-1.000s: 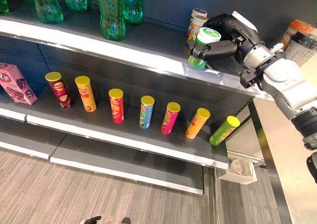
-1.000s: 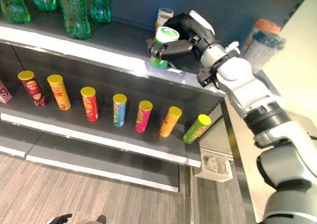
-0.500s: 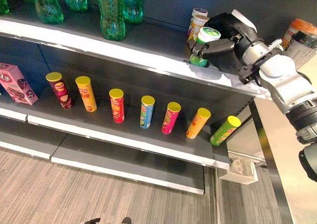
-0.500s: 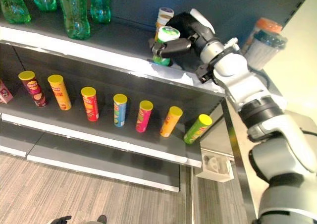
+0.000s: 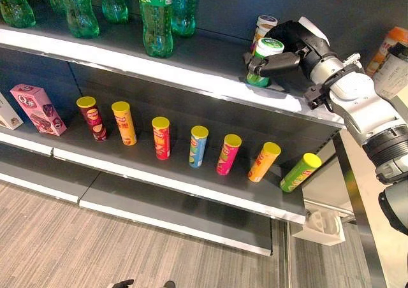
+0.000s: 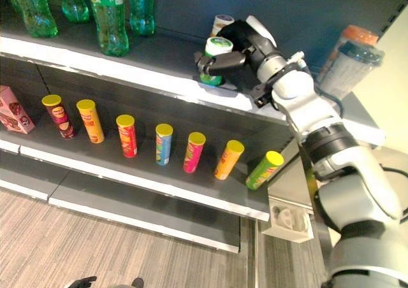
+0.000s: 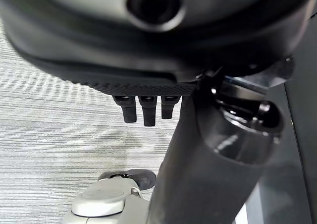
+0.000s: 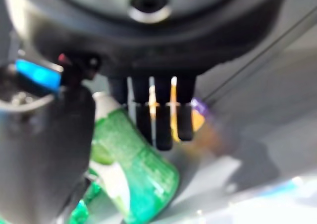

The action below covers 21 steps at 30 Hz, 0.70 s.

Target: Put the goods on the table back onto the shelves and tidy them up.

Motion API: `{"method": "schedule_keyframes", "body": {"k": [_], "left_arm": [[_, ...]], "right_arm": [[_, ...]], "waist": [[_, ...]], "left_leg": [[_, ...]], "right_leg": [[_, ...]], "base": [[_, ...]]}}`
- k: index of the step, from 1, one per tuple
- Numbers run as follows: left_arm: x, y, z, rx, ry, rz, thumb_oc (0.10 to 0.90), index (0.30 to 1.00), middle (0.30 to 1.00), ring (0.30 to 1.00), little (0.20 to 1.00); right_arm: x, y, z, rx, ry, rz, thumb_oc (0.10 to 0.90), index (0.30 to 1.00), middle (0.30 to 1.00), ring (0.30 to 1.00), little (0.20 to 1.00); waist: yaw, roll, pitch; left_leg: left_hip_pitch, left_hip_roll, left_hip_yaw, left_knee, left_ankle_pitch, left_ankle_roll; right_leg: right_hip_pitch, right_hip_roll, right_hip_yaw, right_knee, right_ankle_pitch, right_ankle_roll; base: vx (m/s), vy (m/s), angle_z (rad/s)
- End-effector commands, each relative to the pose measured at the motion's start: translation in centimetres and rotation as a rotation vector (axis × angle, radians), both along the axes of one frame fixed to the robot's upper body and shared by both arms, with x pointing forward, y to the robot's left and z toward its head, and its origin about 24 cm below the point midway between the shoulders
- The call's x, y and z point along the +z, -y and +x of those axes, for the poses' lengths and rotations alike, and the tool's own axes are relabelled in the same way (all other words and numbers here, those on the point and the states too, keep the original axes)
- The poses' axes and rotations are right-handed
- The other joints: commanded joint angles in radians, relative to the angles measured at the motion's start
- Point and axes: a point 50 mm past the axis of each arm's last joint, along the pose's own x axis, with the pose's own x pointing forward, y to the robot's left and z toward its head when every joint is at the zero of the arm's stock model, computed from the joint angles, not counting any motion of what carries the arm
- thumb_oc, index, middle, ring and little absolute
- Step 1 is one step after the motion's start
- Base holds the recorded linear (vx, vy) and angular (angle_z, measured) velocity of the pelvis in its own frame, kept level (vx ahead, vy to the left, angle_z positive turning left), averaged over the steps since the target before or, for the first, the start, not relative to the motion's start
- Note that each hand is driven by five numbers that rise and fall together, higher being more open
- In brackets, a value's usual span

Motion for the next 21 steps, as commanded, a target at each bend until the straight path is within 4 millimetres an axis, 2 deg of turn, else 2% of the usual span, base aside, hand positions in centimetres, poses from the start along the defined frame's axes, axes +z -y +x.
{"method": "schedule_keyframes", "body": {"k": [1, 8, 9, 10, 21], "left_arm": [[0.80, -1.23, 1.59, -0.075, 0.043, 0.054, 0.800, 0.900, 0.900, 0.900, 0.900], [0.83, -1.22, 1.71, -0.073, 0.049, 0.056, 0.800, 0.900, 0.900, 0.900, 0.900], [0.82, -1.21, 1.71, -0.073, 0.049, 0.056, 0.800, 0.900, 0.900, 0.900, 0.900], [0.81, -1.20, 1.68, -0.073, 0.047, 0.055, 0.800, 0.900, 0.900, 0.900, 0.900], [0.81, -1.12, 1.73, -0.071, 0.051, 0.050, 0.800, 0.900, 0.900, 0.900, 0.900]], "right_arm": [[7.49, -1.71, -1.34, 0.040, 0.240, 0.008, 0.400, 0.300, 0.300, 0.300, 0.300], [7.16, -1.91, -1.24, 0.045, 0.233, 0.004, 0.400, 0.300, 0.300, 0.300, 0.300], [7.17, -1.88, -1.23, 0.044, 0.234, 0.008, 0.704, 0.756, 0.756, 0.756, 0.756], [7.19, -1.85, -1.23, 0.043, 0.235, 0.011, 0.800, 0.900, 0.900, 0.900, 0.900], [6.91, -1.95, -0.94, 0.047, 0.221, 0.058, 0.800, 0.900, 0.900, 0.900, 0.900]], "waist": [[0.025, -0.038, -0.055], [0.025, -0.039, -0.055], [0.025, -0.039, -0.055], [0.024, -0.039, -0.055], [0.024, -0.037, -0.057]], "left_leg": [[-0.026, 0.028, 0.038, 0.013, -0.091, -0.030], [-0.025, 0.029, 0.039, 0.013, -0.092, -0.030], [-0.025, 0.029, 0.039, 0.013, -0.092, -0.030], [-0.025, 0.028, 0.038, 0.012, -0.092, -0.030], [-0.019, 0.031, 0.041, 0.012, -0.094, -0.030]], "right_leg": [[-0.019, -0.099, -0.038, 0.055, -0.012, 0.083], [-0.019, -0.100, -0.036, 0.054, -0.012, 0.082], [-0.019, -0.100, -0.036, 0.054, -0.012, 0.082], [-0.019, -0.100, -0.036, 0.054, -0.012, 0.082], [-0.015, -0.099, -0.038, 0.053, -0.013, 0.083]], "base": [[0.00, 0.000, 0.00], [0.00, 0.000, 0.00], [0.00, 0.000, 0.00], [0.00, 0.000, 0.00], [0.00, 0.000, 0.00]]}}
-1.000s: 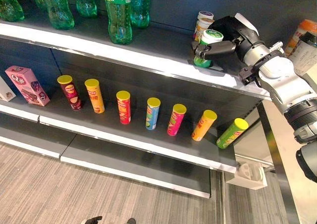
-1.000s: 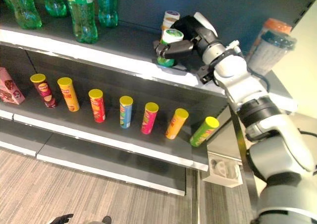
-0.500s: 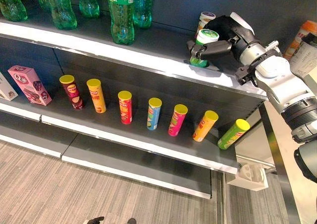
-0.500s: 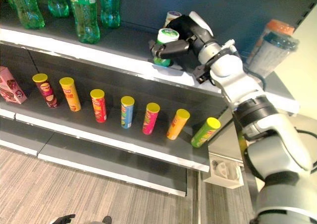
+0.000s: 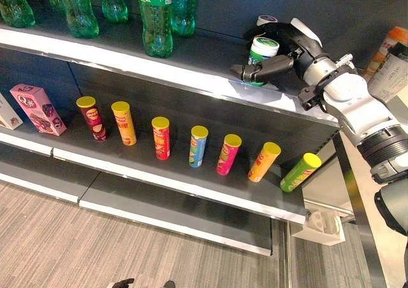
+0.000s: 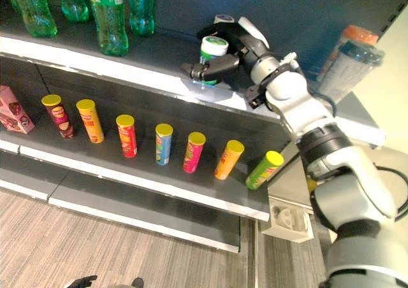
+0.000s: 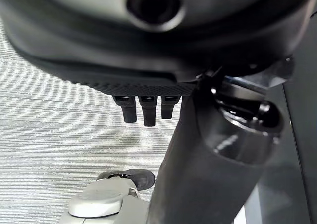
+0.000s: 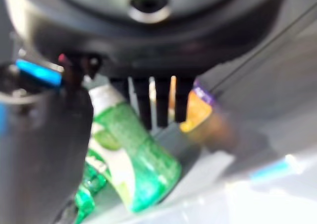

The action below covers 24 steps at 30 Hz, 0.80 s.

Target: Put the goods on the table back onto the shelves and tidy them up.

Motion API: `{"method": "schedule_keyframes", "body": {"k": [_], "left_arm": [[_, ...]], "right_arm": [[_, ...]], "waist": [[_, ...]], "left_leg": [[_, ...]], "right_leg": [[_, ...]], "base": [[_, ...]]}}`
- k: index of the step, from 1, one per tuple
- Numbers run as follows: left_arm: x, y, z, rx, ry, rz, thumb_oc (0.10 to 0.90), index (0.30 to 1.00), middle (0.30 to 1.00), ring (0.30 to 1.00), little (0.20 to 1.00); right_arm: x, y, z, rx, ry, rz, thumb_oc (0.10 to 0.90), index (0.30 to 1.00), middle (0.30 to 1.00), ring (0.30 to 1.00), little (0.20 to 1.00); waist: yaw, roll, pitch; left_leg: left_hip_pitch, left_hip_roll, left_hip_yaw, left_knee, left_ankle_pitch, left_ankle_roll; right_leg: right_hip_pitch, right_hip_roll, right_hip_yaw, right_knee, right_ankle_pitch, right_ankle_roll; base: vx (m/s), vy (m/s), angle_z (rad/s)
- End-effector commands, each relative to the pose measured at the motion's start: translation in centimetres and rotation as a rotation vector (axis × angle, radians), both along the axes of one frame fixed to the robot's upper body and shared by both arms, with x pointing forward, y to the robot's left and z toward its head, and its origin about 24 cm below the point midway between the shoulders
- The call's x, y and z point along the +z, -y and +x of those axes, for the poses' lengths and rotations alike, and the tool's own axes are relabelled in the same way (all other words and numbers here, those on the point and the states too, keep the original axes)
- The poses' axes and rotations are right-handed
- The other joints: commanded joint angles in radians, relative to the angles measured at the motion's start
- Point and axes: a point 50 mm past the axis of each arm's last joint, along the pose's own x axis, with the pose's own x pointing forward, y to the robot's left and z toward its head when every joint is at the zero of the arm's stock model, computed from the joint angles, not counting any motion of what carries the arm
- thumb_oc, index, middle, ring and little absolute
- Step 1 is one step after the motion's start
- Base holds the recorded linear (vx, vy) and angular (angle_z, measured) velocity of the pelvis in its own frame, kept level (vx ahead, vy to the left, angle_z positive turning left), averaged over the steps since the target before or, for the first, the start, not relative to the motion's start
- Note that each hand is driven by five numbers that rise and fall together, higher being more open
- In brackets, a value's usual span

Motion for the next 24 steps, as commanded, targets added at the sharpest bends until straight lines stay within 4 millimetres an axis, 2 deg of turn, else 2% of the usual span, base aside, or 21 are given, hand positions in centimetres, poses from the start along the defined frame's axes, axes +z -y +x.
{"method": "schedule_keyframes", "body": {"k": [1, 14, 24], "left_arm": [[0.8, -1.1, 1.6, -0.070, 0.049, 0.050, 0.800, 0.900, 0.900, 0.900, 0.900], [0.7, -1.0, 1.4, -0.065, 0.040, 0.036, 0.800, 0.900, 0.900, 0.900, 0.900], [0.8, -1.0, 1.6, -0.060, 0.055, 0.034, 0.800, 0.900, 0.900, 0.900, 0.900]], "right_arm": [[7.4, -0.7, -1.2, 0.011, 0.234, 0.054, 0.800, 0.900, 0.900, 0.900, 0.900], [8.6, -1.1, -2.1, 0.073, 0.277, 0.121, 0.800, 0.900, 0.900, 0.900, 0.900], [10.3, -1.6, -3.8, 0.184, 0.351, 0.225, 0.800, 0.900, 0.900, 0.900, 0.900]], "waist": [[0.025, -0.036, -0.057], [0.020, -0.036, -0.060], [0.012, -0.030, -0.065]], "left_leg": [[-0.019, 0.031, 0.041, 0.012, -0.094, -0.031], [-0.016, 0.033, 0.045, 0.011, -0.096, -0.031], [-0.009, 0.034, 0.052, 0.009, -0.100, -0.033]], "right_leg": [[-0.015, -0.098, -0.038, 0.052, -0.013, 0.082], [-0.014, -0.098, -0.036, 0.052, -0.012, 0.083], [-0.012, -0.098, -0.033, 0.050, -0.013, 0.084]], "base": [[0.00, 0.000, 0.00], [0.00, 0.000, 0.00], [0.00, 0.000, 0.00]]}}
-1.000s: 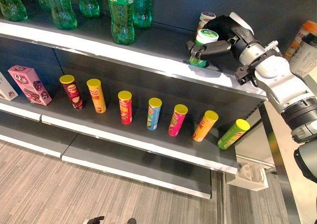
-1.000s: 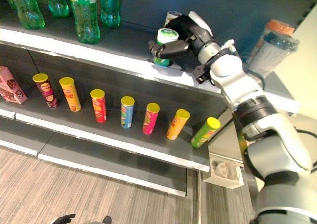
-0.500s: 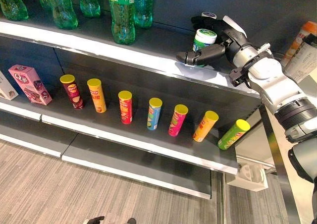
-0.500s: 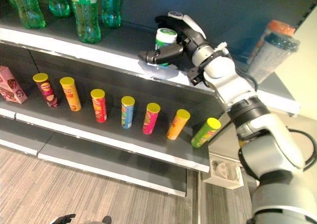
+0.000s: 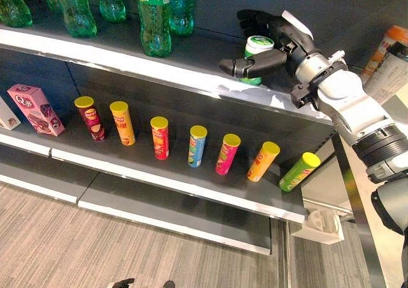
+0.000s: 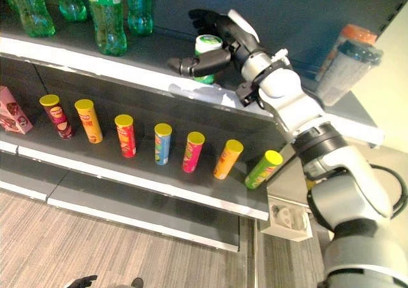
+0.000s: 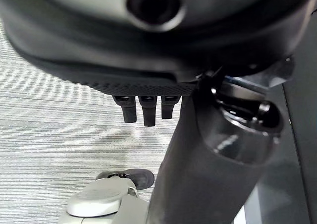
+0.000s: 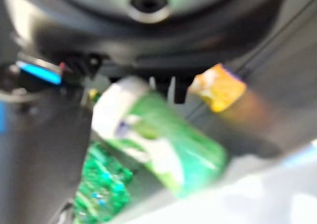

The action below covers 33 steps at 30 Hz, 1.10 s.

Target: Put the goods on the table back onto the shelves and tidy them up.

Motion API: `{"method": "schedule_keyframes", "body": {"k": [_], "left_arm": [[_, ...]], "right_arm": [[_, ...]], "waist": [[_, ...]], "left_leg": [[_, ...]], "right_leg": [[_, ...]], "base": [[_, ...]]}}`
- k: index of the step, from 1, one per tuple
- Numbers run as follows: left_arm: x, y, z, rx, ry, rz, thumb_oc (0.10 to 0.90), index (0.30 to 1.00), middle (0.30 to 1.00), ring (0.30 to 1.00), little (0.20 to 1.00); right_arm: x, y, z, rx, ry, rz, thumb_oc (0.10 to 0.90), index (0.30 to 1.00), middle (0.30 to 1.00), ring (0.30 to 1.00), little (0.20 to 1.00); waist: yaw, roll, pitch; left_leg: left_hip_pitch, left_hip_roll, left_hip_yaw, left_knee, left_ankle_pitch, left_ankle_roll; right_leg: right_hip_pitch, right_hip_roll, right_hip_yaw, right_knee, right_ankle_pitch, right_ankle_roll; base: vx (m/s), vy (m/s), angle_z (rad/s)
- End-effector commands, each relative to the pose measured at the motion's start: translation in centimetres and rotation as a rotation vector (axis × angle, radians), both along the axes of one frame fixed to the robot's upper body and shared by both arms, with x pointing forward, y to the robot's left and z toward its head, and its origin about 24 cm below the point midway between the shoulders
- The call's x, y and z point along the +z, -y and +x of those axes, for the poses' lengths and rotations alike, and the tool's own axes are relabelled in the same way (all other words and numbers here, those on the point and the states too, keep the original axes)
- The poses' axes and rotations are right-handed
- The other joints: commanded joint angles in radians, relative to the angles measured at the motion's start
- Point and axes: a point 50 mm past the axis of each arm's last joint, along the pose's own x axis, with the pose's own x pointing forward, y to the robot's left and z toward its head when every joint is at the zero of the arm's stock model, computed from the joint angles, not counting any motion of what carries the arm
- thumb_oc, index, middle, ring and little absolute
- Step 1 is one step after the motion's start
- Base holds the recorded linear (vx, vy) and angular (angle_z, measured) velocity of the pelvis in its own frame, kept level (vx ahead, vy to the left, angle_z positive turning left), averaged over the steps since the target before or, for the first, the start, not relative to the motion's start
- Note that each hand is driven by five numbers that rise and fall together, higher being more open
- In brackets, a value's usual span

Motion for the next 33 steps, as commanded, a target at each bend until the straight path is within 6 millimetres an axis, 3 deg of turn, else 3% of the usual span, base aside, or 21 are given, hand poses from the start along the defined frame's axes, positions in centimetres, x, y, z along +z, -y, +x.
{"method": "schedule_keyframes", "body": {"k": [1, 5, 6, 9, 10, 12, 18, 20, 24, 27, 28, 29, 30, 33], "left_arm": [[0.8, -1.1, 1.6, -0.059, 0.054, 0.034, 0.800, 0.900, 0.900, 0.900, 0.900], [0.9, -1.2, 1.7, -0.060, 0.060, 0.040, 0.800, 0.900, 0.900, 0.900, 0.900], [1.0, -1.3, 1.7, -0.053, 0.063, 0.047, 0.800, 0.900, 0.900, 0.900, 0.900], [0.9, -1.5, 1.5, -0.044, 0.057, 0.050, 0.800, 0.900, 0.900, 0.900, 0.900], [0.9, -1.5, 1.2, -0.034, 0.050, 0.053, 0.800, 0.900, 0.900, 0.900, 0.900], [0.7, -1.5, 0.9, -0.026, 0.039, 0.054, 0.800, 0.900, 0.900, 0.900, 0.900], [0.3, -1.1, 0.0, -0.017, 0.007, 0.053, 0.800, 0.900, 0.900, 0.900, 0.900], [0.4, -0.8, 0.3, -0.016, 0.031, 0.037, 0.800, 0.900, 0.900, 0.900, 0.900], [0.6, -0.6, 0.9, -0.028, 0.051, 0.042, 0.800, 0.900, 0.900, 0.900, 0.900], [0.8, -0.4, 1.8, -0.042, 0.082, 0.037, 0.800, 0.900, 0.900, 0.900, 0.900], [0.8, -0.4, 1.7, -0.043, 0.079, 0.039, 0.800, 0.900, 0.900, 0.900, 0.900], [1.1, -0.7, 2.3, -0.069, 0.091, 0.037, 0.800, 0.900, 0.900, 0.900, 0.900], [1.1, -0.7, 2.2, -0.071, 0.090, 0.038, 0.800, 0.900, 0.900, 0.900, 0.900], [1.8, -1.2, 3.1, -0.131, 0.125, 0.029, 0.800, 0.900, 0.900, 0.900, 0.900]], "right_arm": [[8.7, 0.1, -3.0, 0.073, 0.312, 0.156, 0.800, 0.900, 0.900, 0.900, 0.900], [9.8, -0.4, -4.4, 0.154, 0.367, 0.215, 0.800, 0.900, 0.900, 0.900, 0.900], [11.0, 0.2, -5.7, 0.142, 0.447, 0.204, 0.800, 0.900, 0.900, 0.900, 0.900], [12.0, 1.9, -6.3, 0.080, 0.504, 0.229, 0.800, 0.900, 0.900, 0.900, 0.900], [13.0, 3.6, -7.0, 0.029, 0.550, 0.265, 0.800, 0.900, 0.900, 0.900, 0.900], [13.5, 4.3, -7.6, 0.023, 0.581, 0.293, 0.800, 0.900, 0.900, 0.900, 0.900], [12.6, 4.3, -10.8, 0.198, 0.671, 0.399, 0.800, 0.900, 0.900, 0.900, 0.900], [9.9, 3.4, -13.1, 0.326, 0.712, 0.437, 0.800, 0.900, 0.900, 0.900, 0.900], [6.7, 3.4, -13.7, 0.384, 0.672, 0.538, 0.800, 0.900, 0.900, 0.900, 0.900], [2.1, 2.8, -13.3, 0.443, 0.503, 0.627, 0.800, 0.900, 0.900, 0.900, 0.900], [2.0, 2.8, -13.4, 0.440, 0.501, 0.629, 0.800, 0.900, 0.900, 0.900, 0.900], [-1.1, 3.0, -13.4, 0.449, 0.362, 0.642, 0.800, 0.900, 0.900, 0.900, 0.900], [-1.2, 3.1, -13.4, 0.449, 0.361, 0.644, 0.800, 0.900, 0.900, 0.900, 0.900], [-6.0, 3.2, -13.7, 0.462, 0.157, 0.719, 0.800, 0.900, 0.900, 0.900, 0.900]], "waist": [[0.020, -0.029, -0.066], [0.019, -0.030, -0.067], [0.014, -0.031, -0.069], [0.011, -0.034, -0.072], [0.004, -0.037, -0.073], [-0.005, -0.039, -0.073], [-0.042, -0.030, -0.073], [-0.064, -0.010, -0.071], [-0.079, -0.001, -0.069], [-0.105, 0.013, -0.065], [-0.102, 0.011, -0.067], [-0.121, 0.025, -0.065], [-0.120, 0.024, -0.066], [-0.144, 0.048, -0.063]], "left_leg": [[-0.008, 0.034, 0.051, 0.009, -0.100, -0.033], [-0.008, 0.036, 0.052, 0.009, -0.100, -0.034], [-0.008, 0.038, 0.052, 0.008, -0.100, -0.035], [-0.007, 0.040, 0.054, 0.006, -0.101, -0.036], [-0.005, 0.042, 0.057, 0.005, -0.102, -0.037], [-0.004, 0.043, 0.061, 0.004, -0.102, -0.038], [0.005, 0.048, 0.076, 0.002, -0.108, -0.036], [0.013, 0.051, 0.092, 0.002, -0.113, -0.034], [0.017, 0.052, 0.105, 0.002, -0.114, -0.032], [0.025, 0.055, 0.124, 0.002, -0.115, -0.032], [0.025, 0.055, 0.125, 0.002, -0.115, -0.032], [0.029, 0.058, 0.134, 0.002, -0.115, -0.033], [0.029, 0.058, 0.134, 0.002, -0.115, -0.033], [0.031, 0.059, 0.154, 0.002, -0.110, -0.033]], "right_leg": [[-0.010, -0.097, -0.034, 0.049, -0.012, 0.084], [-0.011, -0.096, -0.035, 0.049, -0.012, 0.085], [-0.012, -0.094, -0.035, 0.049, -0.013, 0.085], [-0.012, -0.093, -0.033, 0.047, -0.012, 0.085], [-0.012, -0.090, -0.029, 0.045, -0.011, 0.086], [-0.013, -0.088, -0.027, 0.043, -0.011, 0.085], [-0.018, -0.083, -0.009, 0.039, -0.014, 0.085], [-0.022, -0.082, 0.002, 0.034, -0.015, 0.083], [-0.027, -0.081, 0.016, 0.032, -0.014, 0.080], [-0.028, -0.082, 0.033, 0.025, -0.011, 0.077], [-0.028, -0.082, 0.033, 0.025, -0.011, 0.077], [-0.031, -0.083, 0.043, 0.022, -0.011, 0.076], [-0.031, -0.082, 0.043, 0.022, -0.011, 0.076], [-0.044, -0.084, 0.062, 0.021, -0.007, 0.075]], "base": [[0.00, 0.000, 0.00], [0.00, 0.000, 0.00], [0.00, 0.000, 0.00], [0.00, 0.000, 0.00], [0.00, 0.000, 0.00], [0.00, 0.000, 0.00], [0.00, -0.002, -0.05], [-0.01, -0.017, -0.18], [-0.02, -0.007, -0.16], [-0.03, -0.021, -0.19], [-0.03, -0.039, -0.30], [-0.02, -0.031, -0.31], [-0.03, -0.058, -0.29], [-0.01, -0.036, -0.14]]}}
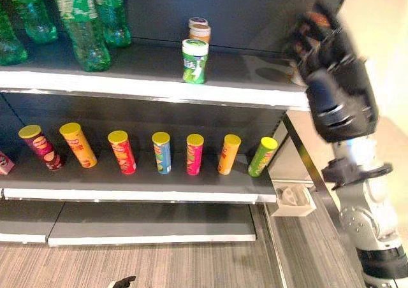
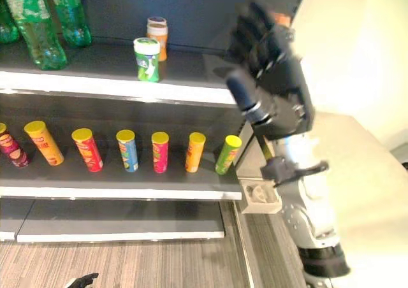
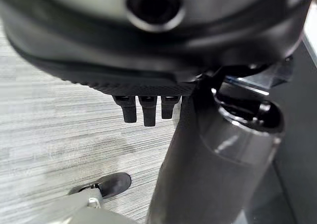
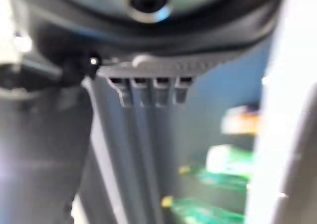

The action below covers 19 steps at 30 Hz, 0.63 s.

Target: Put the goods on the table back onto the shelves and tidy them up.

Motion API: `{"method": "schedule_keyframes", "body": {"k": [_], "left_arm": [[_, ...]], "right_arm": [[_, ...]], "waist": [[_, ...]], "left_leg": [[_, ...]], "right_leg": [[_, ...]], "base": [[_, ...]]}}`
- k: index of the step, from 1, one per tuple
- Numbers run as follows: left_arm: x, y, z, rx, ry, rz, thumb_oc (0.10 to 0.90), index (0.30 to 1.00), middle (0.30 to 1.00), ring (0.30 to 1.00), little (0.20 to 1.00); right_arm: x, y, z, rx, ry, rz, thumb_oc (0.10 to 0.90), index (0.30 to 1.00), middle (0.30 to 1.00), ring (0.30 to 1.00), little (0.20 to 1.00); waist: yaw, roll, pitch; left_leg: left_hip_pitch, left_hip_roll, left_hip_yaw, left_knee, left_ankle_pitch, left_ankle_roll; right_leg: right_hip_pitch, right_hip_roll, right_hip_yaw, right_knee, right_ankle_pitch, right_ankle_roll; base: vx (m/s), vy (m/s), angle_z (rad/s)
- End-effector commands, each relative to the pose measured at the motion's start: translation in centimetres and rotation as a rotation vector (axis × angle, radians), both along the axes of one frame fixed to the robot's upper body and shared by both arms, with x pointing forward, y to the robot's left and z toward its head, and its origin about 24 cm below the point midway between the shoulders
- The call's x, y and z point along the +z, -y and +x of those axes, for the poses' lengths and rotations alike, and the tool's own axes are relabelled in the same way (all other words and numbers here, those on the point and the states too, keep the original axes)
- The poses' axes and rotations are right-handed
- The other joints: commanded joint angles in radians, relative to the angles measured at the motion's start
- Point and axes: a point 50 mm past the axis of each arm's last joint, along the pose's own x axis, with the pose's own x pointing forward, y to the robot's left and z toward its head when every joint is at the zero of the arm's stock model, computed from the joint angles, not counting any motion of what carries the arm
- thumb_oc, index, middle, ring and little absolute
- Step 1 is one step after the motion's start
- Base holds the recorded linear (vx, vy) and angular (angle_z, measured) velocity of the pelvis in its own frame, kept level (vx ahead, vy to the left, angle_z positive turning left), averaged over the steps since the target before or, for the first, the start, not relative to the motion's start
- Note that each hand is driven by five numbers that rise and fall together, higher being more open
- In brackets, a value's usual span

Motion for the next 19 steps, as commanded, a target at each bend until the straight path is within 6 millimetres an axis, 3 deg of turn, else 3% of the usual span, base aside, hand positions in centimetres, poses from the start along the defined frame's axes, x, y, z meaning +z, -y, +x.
{"method": "schedule_keyframes", "body": {"k": [1, 4, 5, 8, 9, 10, 11, 12, 13, 15, 19], "left_arm": [[1.5, -1.7, 2.8, -0.109, 0.088, 0.044, 0.800, 0.900, 0.900, 0.900, 0.900], [1.7, -1.8, 2.9, -0.113, 0.098, 0.035, 0.800, 0.900, 0.900, 0.900, 0.900], [1.9, -1.8, 3.4, -0.120, 0.118, 0.032, 0.800, 0.900, 0.900, 0.900, 0.900], [2.0, -1.7, 3.6, -0.125, 0.127, 0.035, 0.800, 0.900, 0.900, 0.900, 0.900], [2.1, -1.7, 3.8, -0.113, 0.137, 0.033, 0.800, 0.900, 0.900, 0.900, 0.900], [2.1, -1.9, 3.5, -0.107, 0.132, 0.027, 0.800, 0.900, 0.900, 0.900, 0.900], [2.0, -1.8, 3.4, -0.114, 0.123, 0.026, 0.800, 0.900, 0.900, 0.900, 0.900], [2.0, -1.8, 3.4, -0.131, 0.110, 0.021, 0.800, 0.900, 0.900, 0.900, 0.900], [2.1, -1.8, 3.7, -0.145, 0.113, 0.021, 0.800, 0.900, 0.900, 0.900, 0.900], [2.1, -1.4, 4.4, -0.162, 0.119, 0.021, 0.800, 0.900, 0.900, 0.900, 0.900], [2.0, -0.9, 5.2, -0.162, 0.132, 0.044, 0.800, 0.900, 0.900, 0.900, 0.900]], "right_arm": [[4.3, -0.7, -0.7, 0.133, 0.211, 0.025, 0.800, 0.900, 0.900, 0.900, 0.900], [1.5, -1.2, -0.8, 0.206, 0.091, 0.049, 0.800, 0.900, 0.900, 0.900, 0.900], [-2.1, -1.4, -0.6, 0.250, -0.077, 0.095, 0.800, 0.900, 0.900, 0.900, 0.900], [-7.5, -0.7, -0.9, 0.231, -0.296, 0.196, 0.800, 0.900, 0.900, 0.900, 0.900], [-11.4, 0.1, -1.5, 0.169, -0.461, 0.204, 0.800, 0.900, 0.900, 0.900, 0.900], [-15.0, 1.1, -2.9, 0.117, -0.627, 0.147, 0.800, 0.900, 0.900, 0.900, 0.900], [-16.2, 1.6, -3.3, 0.087, -0.682, 0.101, 0.800, 0.900, 0.900, 0.900, 0.900], [-20.3, 3.4, -5.1, -0.001, -0.892, -0.080, 0.800, 0.900, 0.900, 0.900, 0.900], [-22.5, 4.6, -6.3, -0.058, -1.012, -0.229, 0.800, 0.900, 0.900, 0.900, 0.900], [-25.5, 5.5, -7.8, -0.148, -1.154, -0.405, 0.800, 0.900, 0.900, 0.900, 0.900], [-29.2, 4.9, -8.6, -0.312, -1.304, -0.438, 0.800, 0.900, 0.900, 0.900, 0.900]], "waist": [[0.032, 0.001, -0.027], [0.019, 0.011, -0.031], [0.007, 0.017, -0.032], [-0.007, 0.019, -0.033], [-0.015, 0.018, -0.030], [-0.023, 0.013, -0.029], [-0.028, 0.011, -0.029], [-0.033, 0.004, -0.027], [-0.036, -0.001, -0.024], [-0.038, -0.004, -0.019], [-0.033, -0.001, -0.013]], "left_leg": [[0.022, 0.045, 0.043, 0.008, -0.106, -0.039], [0.027, 0.044, 0.057, 0.008, -0.107, -0.039], [0.031, 0.045, 0.066, 0.008, -0.105, -0.041], [0.033, 0.047, 0.072, 0.008, -0.105, -0.043], [0.033, 0.050, 0.073, 0.008, -0.104, -0.044], [0.034, 0.053, 0.072, 0.008, -0.103, -0.047], [0.034, 0.054, 0.073, 0.008, -0.103, -0.048], [0.034, 0.057, 0.074, 0.008, -0.102, -0.049], [0.033, 0.059, 0.074, 0.008, -0.101, -0.050], [0.032, 0.062, 0.071, 0.008, -0.100, -0.050], [0.038, 0.063, 0.063, 0.008, -0.102, -0.046]], "right_leg": [[0.005, -0.088, -0.031, 0.021, -0.020, 0.079], [0.001, -0.088, -0.017, 0.019, -0.018, 0.078], [0.001, -0.087, -0.008, 0.019, -0.018, 0.074], [0.000, -0.082, -0.003, 0.018, -0.021, 0.071], [-0.001, -0.079, -0.003, 0.021, -0.023, 0.070], [-0.001, -0.077, -0.002, 0.022, -0.024, 0.069], [0.000, -0.076, -0.002, 0.022, -0.024, 0.069], [0.000, -0.074, -0.003, 0.022, -0.025, 0.069], [0.000, -0.072, -0.004, 0.023, -0.026, 0.068], [0.001, -0.072, -0.005, 0.023, -0.028, 0.067], [0.011, -0.069, -0.005, 0.020, -0.032, 0.065]], "base": [[-0.01, -0.015, -0.11], [0.01, -0.014, -0.25], [0.02, -0.014, -0.05], [0.00, -0.010, -0.20], [-0.01, -0.037, -0.13], [-0.01, -0.043, -0.01], [-0.02, -0.055, 0.00], [-0.02, -0.052, -0.01], [-0.03, -0.059, -0.06], [-0.02, -0.037, -0.06], [0.01, -0.017, -0.12]]}}
